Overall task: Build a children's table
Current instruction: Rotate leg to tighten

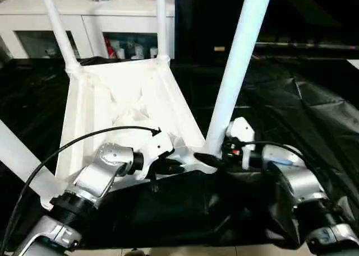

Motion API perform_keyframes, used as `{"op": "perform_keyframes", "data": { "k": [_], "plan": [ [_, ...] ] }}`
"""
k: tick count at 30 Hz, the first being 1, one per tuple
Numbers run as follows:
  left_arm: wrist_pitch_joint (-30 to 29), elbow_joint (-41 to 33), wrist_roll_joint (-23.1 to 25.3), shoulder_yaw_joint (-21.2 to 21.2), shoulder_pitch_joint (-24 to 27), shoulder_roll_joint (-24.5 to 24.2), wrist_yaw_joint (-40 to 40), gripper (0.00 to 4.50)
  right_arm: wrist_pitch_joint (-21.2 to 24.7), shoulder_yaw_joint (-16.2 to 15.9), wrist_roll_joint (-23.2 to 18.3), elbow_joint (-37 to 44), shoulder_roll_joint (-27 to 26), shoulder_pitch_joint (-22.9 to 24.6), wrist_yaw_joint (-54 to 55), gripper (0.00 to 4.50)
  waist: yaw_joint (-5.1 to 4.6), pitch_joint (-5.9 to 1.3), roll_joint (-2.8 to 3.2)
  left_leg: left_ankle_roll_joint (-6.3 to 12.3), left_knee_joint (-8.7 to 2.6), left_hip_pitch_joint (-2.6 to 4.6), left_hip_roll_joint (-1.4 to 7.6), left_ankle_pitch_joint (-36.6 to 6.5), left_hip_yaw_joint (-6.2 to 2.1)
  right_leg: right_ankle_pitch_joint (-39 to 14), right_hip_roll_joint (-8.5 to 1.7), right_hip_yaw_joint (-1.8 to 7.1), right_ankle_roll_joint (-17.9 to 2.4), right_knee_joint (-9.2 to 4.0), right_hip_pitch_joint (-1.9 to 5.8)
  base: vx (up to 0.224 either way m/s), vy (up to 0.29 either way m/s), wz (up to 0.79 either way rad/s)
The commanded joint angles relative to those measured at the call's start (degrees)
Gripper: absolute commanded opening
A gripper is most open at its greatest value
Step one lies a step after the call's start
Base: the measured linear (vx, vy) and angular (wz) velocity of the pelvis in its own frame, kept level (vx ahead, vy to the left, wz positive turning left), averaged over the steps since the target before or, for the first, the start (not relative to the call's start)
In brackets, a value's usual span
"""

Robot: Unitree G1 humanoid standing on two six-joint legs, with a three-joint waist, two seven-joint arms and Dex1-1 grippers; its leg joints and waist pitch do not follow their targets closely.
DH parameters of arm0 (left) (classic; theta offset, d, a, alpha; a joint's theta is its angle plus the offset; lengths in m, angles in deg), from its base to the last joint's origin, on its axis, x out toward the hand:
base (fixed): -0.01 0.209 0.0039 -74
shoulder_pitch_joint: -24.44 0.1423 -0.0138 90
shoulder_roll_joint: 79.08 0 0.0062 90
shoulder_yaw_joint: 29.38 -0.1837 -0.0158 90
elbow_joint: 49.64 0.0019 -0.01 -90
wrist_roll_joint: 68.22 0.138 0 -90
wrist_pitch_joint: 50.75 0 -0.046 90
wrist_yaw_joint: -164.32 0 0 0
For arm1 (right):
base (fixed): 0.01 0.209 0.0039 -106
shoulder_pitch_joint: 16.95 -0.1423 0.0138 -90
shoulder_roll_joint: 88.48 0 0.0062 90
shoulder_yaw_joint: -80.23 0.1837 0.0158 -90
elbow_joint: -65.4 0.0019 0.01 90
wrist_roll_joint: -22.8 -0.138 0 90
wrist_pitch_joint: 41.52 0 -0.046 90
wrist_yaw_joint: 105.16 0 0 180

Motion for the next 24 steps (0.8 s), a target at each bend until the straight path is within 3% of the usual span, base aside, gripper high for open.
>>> {"op": "perform_keyframes", "data": {
  "k": [1,11,23,24],
  "plan": [
    [1.3,1.3,-0.8,0.5,-0.2,0.3,0.0,0.0,-0.4,-0.4,0.6,-0.9,0.1,-1.0,-1.2,3.64,0.24,-3.11,-0.85,1.02,-4.32,0.53,0.95,-19.9,-0.31,-26.3,-3.09,2.11,-7.8,-5.68,1.93,0.0,0.0,0.0],
    [1.2,1.6,-0.6,0.8,-0.4,0.0,-1.2,0.0,-1.5,-1.8,1.2,-1.2,2.3,-0.5,-4.0,3.54,0.48,-3.21,-0.78,1.24,-4.32,0.4,0.99,-18.0,-0.19,-24.7,-3.05,2.18,-8.2,-5.51,2.2,0.0,0.0,0.0],
    [1.0,1.3,-0.8,1.2,-0.3,-0.2,-1.7,0.0,-2.2,-2.1,1.8,-3.4,2.0,-1.1,-3.8,3.54,0.43,-3.12,-0.8,1.16,-4.38,0.52,1.02,-19.1,-0.28,-26.6,-3.11,2.1,-7.8,-5.75,2.03,0.0,0.0,0.0],
    [1.0,1.2,-0.8,1.2,-0.3,-0.2,-1.7,0.0,-2.0,-2.1,1.6,-3.5,1.9,-1.2,-3.9,3.37,0.43,-3.13,-0.78,1.17,-4.4,0.48,1.03,-19.0,-0.29,-26.3,-3.1,2.09,-8.0,-5.71,2.07,0.0,0.0,0.0]
  ]
}}
